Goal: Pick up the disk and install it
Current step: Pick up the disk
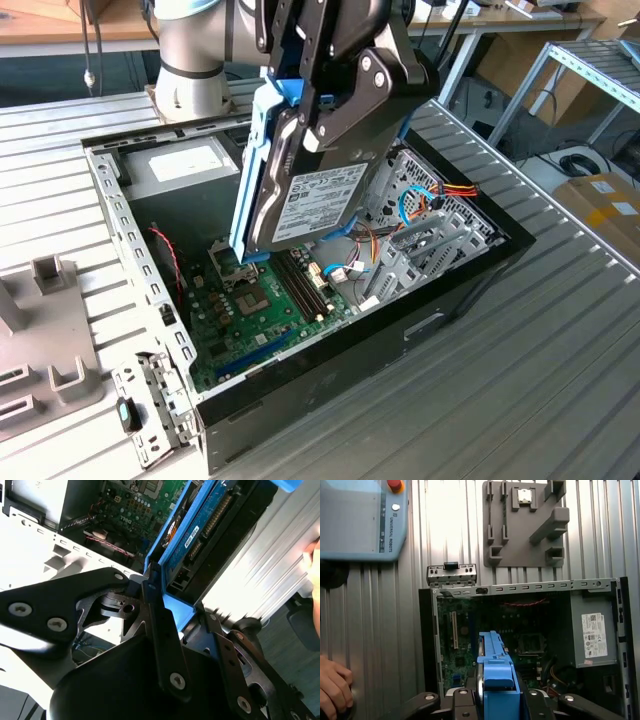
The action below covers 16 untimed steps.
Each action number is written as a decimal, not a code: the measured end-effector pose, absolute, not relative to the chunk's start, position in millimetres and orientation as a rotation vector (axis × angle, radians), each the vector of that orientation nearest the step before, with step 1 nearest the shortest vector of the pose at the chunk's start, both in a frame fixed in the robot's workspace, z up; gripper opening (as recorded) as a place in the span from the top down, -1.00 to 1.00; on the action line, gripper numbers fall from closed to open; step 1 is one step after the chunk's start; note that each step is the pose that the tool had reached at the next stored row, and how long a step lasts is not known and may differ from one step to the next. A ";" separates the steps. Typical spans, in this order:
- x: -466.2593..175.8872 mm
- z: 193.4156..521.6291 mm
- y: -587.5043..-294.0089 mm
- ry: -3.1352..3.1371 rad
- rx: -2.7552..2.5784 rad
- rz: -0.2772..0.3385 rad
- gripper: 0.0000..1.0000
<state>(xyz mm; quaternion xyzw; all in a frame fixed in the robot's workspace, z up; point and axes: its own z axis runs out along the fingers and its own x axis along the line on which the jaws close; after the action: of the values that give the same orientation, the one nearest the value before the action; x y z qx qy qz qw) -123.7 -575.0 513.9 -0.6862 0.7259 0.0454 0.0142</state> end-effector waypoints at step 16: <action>-119.0 513.6 -576.4 2.260 -2.136 0.141 0.25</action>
<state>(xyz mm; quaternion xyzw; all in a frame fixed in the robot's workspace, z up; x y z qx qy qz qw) -119.0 -576.4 513.6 -0.6862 0.7259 0.0454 0.0142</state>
